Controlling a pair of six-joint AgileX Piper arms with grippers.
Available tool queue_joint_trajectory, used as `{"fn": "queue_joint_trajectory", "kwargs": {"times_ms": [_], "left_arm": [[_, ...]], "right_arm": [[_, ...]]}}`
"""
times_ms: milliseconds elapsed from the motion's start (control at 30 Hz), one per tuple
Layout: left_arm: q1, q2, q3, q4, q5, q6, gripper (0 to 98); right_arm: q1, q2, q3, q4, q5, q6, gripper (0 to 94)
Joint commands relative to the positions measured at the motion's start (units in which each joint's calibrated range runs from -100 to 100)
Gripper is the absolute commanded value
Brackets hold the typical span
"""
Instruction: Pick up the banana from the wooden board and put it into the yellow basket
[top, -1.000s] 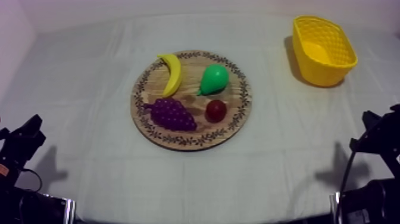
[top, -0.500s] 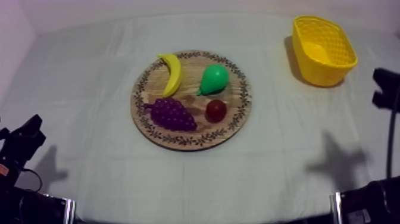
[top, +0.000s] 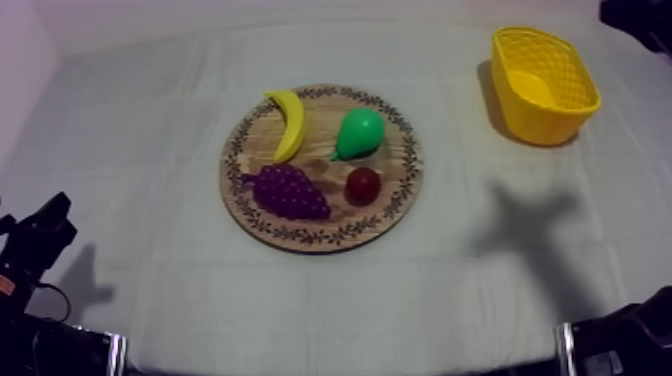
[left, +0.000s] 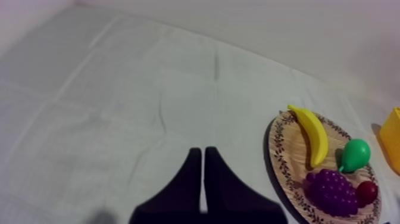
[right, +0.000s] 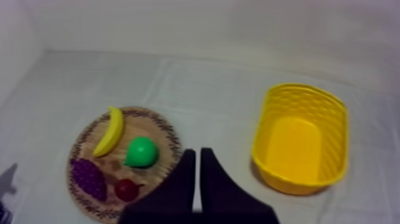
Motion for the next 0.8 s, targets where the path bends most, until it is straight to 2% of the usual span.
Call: {"fn": "queue_joint_trajectory", "kwargs": {"times_ms": [0, 267, 767], "left_arm": [[0.0, 0.0, 0.0, -0.02, 0.0, 0.0, 0.1], [0.0, 0.0, 0.0, -0.02, 0.0, 0.0, 0.1], [0.0, 0.0, 0.0, -0.02, 0.0, 0.0, 0.1]], "right_arm": [[-6.3, 3.4, -2.0, 1.5, 0.7, -2.8, 0.6], [-13.6, 14.8, -8.5, 2.9, 2.4, -6.4, 0.6], [-18.9, 39.9, -24.9, 3.4, 3.6, -11.2, 0.4]]}}
